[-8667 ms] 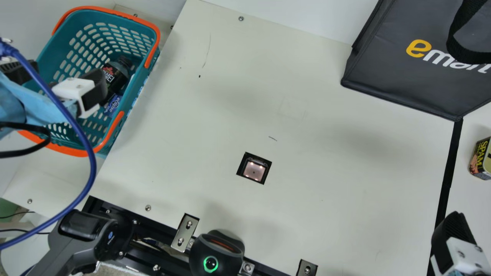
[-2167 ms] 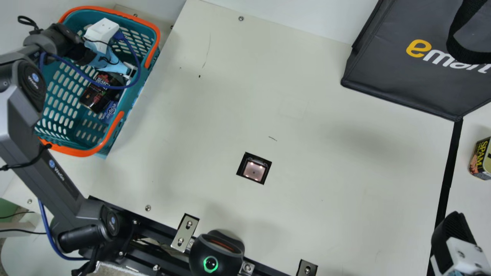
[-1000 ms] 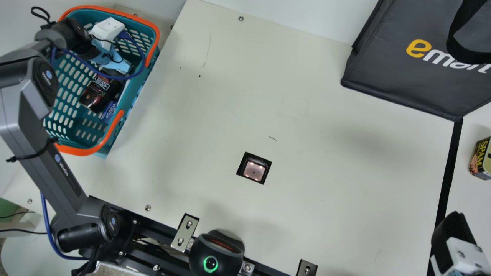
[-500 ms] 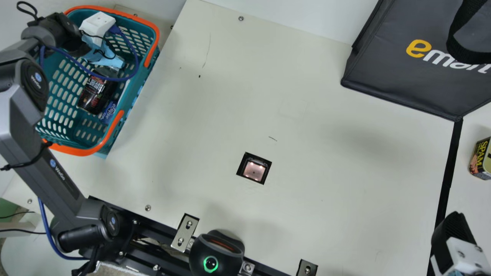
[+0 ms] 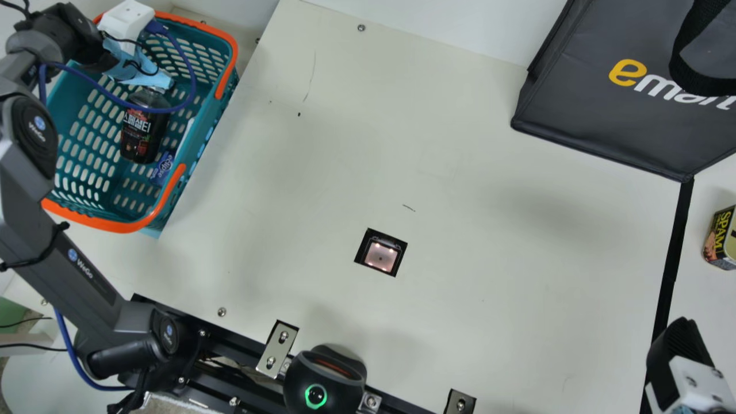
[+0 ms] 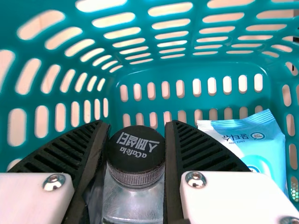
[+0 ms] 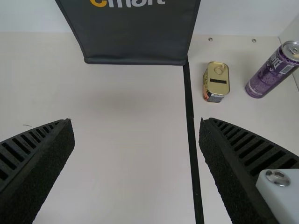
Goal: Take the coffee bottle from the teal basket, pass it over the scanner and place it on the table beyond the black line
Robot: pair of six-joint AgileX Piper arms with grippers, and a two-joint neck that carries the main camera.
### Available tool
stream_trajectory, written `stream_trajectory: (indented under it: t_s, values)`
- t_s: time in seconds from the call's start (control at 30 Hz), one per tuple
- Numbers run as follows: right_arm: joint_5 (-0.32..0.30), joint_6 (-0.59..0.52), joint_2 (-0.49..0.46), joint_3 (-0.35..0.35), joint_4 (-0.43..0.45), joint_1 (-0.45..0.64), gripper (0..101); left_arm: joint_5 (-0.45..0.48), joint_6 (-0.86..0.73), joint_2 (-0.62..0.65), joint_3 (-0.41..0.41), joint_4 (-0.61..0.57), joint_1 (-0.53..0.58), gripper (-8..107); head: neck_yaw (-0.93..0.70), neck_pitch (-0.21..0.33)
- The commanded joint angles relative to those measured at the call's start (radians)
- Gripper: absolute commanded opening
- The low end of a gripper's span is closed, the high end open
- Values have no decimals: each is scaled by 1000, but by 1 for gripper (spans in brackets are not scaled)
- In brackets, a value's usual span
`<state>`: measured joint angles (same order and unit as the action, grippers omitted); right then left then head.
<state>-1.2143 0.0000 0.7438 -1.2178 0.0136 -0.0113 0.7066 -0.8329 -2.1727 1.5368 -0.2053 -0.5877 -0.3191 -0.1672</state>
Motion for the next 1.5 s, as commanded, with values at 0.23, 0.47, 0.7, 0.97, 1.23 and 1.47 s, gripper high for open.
stream_trajectory:
  t_s: [0.23,0.47,0.7,0.97,1.23,1.47]
  values:
    - [0,0,0,0,0,0,95,19,0,37,0,-22,-3,-8,-2,29]
    - [0,0,0,0,0,0,95,23,9,64,-9,-44,-5,-8,-2,29]
    - [0,0,0,0,0,0,95,27,24,90,-14,-60,-5,-8,-2,29]
    - [0,0,0,0,0,0,95,22,44,108,-34,-63,-6,-8,-2,29]
    - [0,0,0,0,0,0,95,17,62,119,-64,-66,-11,-8,-2,29]
    - [0,0,0,0,0,0,95,3,72,129,-85,-54,-18,-8,-2,29]
